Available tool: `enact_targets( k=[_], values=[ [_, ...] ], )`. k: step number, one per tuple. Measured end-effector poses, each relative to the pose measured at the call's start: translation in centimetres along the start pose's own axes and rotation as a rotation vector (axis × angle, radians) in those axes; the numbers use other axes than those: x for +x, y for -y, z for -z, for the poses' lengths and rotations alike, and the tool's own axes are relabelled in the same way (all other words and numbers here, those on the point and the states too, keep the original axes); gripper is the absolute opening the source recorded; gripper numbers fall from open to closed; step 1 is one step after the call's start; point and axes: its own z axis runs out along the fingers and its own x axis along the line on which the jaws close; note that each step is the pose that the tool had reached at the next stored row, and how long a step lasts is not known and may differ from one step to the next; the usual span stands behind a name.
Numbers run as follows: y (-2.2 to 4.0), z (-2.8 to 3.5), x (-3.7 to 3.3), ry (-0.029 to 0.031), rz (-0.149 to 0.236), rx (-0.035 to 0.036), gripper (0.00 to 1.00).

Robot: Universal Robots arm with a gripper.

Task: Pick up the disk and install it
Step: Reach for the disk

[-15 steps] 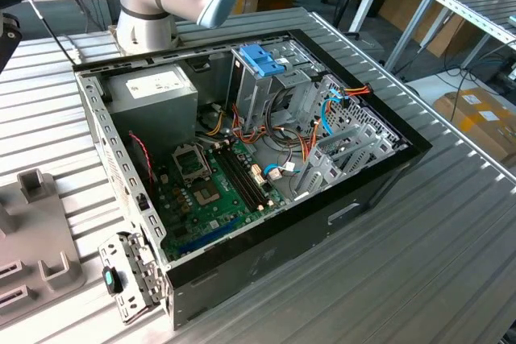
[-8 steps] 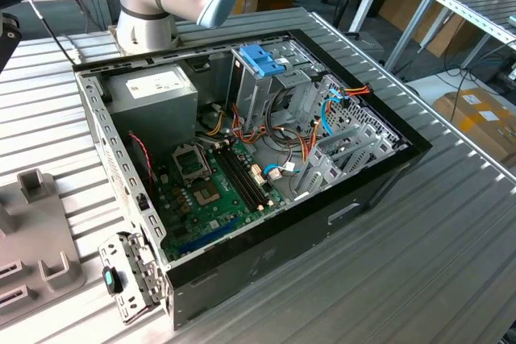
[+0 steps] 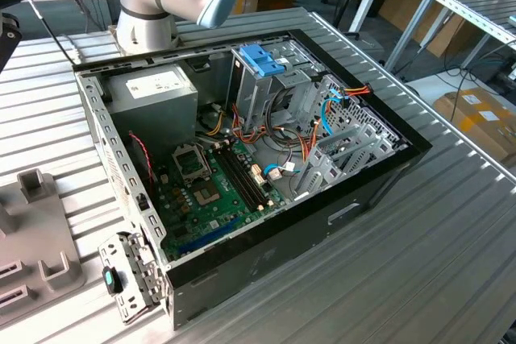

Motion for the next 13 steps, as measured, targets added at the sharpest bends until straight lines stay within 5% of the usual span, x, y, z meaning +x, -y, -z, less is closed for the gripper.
enact_targets(
  k=[6,13],
  values=[
    [0.01,-0.04,0.53,0.0000,0.000,0.0000,0.11],
    [0.03,-0.13,2.27,0.0000,0.000,0.0000,0.11]
  ],
)
